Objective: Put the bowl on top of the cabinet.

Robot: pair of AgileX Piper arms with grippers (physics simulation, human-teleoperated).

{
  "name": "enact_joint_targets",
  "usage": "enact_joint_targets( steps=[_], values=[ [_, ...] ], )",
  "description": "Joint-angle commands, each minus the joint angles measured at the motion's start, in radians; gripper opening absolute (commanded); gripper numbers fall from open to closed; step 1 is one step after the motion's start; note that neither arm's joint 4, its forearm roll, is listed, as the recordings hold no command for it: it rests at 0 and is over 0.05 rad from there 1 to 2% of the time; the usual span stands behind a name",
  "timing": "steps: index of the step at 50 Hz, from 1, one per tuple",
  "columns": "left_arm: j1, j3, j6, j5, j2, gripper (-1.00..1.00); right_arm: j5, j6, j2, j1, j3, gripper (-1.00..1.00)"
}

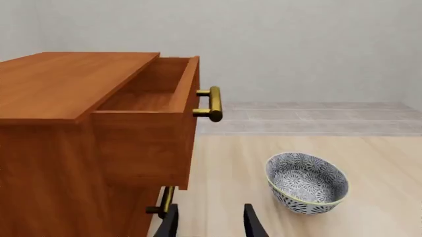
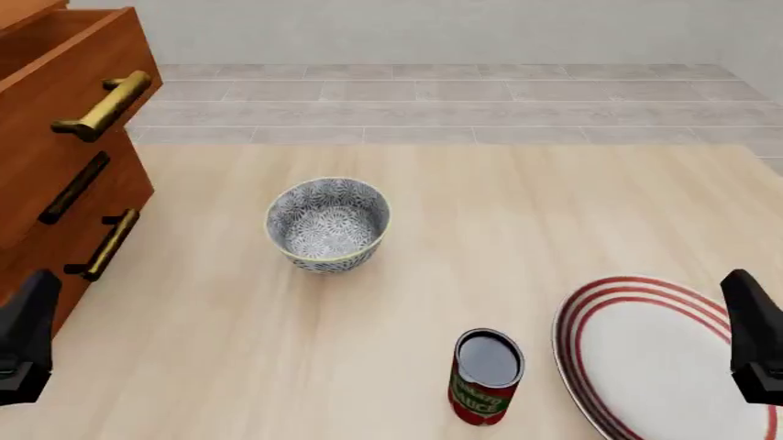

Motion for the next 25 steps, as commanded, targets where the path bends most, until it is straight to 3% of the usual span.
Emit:
enact_joint_targets(
  steps=[1,8,25],
  values=[
    [0.006,0.001,-0.017,-0.022,0.034,1.00,-0.001,0.000,0.004,0.000,-0.003,1.00],
    [-0.014,0.001,0.002,-0.006,0.016,1.00,-0.001,0.000,0.004,0.000,-0.003,1.00],
    [-0.112,0.001,0.046,-0.190,0.209,1.00,-0.001,0.000,0.004,0.000,-0.003,1.00]
  ],
)
